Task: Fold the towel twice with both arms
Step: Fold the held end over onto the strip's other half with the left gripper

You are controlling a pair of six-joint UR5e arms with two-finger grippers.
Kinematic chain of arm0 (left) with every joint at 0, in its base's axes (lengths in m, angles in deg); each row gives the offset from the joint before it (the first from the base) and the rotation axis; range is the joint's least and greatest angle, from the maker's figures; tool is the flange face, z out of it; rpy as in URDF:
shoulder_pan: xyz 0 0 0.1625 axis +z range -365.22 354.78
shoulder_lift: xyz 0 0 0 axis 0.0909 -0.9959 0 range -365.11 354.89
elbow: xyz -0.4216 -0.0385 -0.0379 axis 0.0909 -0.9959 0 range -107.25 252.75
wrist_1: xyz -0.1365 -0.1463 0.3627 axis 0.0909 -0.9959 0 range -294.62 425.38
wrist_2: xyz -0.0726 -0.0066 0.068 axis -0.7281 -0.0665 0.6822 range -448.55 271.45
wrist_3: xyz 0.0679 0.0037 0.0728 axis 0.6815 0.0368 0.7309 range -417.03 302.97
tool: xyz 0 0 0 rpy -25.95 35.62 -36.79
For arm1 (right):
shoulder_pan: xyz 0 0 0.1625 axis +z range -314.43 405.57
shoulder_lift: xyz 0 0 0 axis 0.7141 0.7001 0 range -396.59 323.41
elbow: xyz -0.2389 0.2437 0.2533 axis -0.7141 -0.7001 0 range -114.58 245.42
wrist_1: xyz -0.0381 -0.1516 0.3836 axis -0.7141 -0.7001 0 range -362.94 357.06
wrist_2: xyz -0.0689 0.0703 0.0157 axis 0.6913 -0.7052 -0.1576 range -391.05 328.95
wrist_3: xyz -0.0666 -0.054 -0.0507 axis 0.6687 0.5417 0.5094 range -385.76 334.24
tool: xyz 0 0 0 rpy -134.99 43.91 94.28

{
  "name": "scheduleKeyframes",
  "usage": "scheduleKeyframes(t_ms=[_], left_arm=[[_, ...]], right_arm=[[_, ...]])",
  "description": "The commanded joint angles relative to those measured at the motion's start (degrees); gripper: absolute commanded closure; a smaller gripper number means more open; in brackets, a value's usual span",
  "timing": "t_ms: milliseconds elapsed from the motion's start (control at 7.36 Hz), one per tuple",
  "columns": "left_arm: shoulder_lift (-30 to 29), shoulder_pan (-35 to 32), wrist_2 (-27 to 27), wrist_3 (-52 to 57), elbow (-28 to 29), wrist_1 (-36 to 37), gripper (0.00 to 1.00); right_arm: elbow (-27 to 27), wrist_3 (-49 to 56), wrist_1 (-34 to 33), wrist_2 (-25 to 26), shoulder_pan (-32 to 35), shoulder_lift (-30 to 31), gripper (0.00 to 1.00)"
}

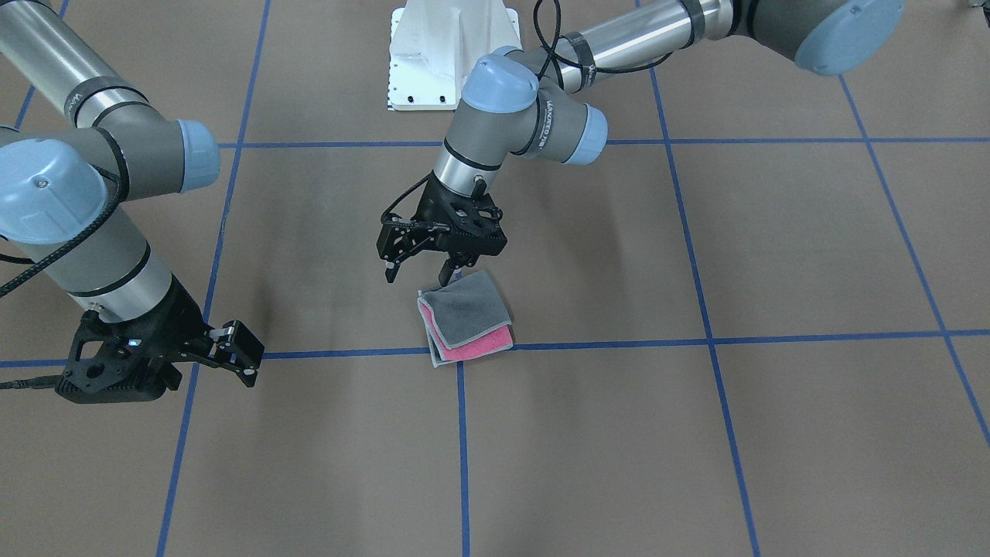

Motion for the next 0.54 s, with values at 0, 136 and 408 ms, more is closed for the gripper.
scheduleKeyframes(t_ms=[0,136,408], left_arm=[[0.3,-2.6,-2.6,1.6,-2.4,5.5,0.0],[0.5,-6.2,-8.3,6.8,-5.2,13.2,0.0],[6.7,-10.2,-10.1,22.2,-13.6,27.4,0.0]], right_arm=[[-0.2,1.5,-0.3,0.1,1.3,0.2,0.01],[-0.3,4.7,-0.6,0.0,2.1,1.1,0.01],[-0.8,14.5,-1.0,-2.6,6.8,4.1,0.01]])
